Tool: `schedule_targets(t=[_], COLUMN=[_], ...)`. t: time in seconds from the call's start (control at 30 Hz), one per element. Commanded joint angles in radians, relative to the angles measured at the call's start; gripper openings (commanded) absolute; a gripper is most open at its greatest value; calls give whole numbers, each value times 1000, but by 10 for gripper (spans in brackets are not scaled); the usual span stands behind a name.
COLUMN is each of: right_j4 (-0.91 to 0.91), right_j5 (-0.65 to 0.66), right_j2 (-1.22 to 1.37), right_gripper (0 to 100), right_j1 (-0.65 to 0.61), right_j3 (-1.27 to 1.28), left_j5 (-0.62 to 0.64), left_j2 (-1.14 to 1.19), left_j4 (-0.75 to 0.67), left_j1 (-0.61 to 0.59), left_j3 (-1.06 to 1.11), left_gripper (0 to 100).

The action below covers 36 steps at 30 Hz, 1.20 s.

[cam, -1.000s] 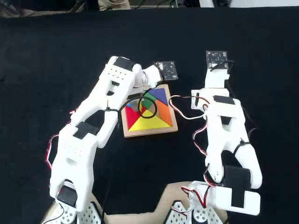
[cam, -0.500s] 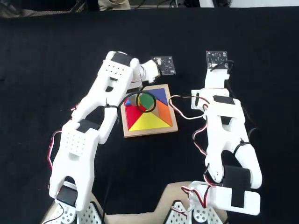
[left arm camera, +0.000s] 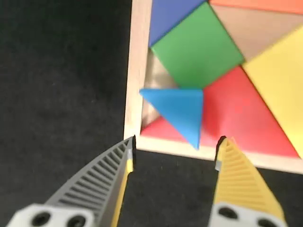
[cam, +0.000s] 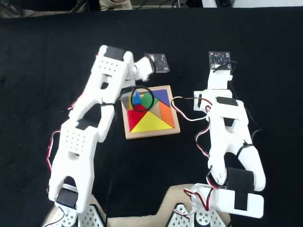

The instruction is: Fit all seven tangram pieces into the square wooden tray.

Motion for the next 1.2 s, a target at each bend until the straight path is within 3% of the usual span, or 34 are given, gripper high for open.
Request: schedule_targets(t=[0.0, 1.17], right_j4=[-15, -15], right_j5=[11, 11], right_j2=[-4, -4], right_gripper=[11, 11], right_j1=[-11, -14], right_j3=[-19, -19], left_j5=[-3, -57], left_j2=[-5, 9], left_j4=[-38, -161], left_j1=[-19, -56], left_j3=[-5, -74], left_gripper=[281, 281])
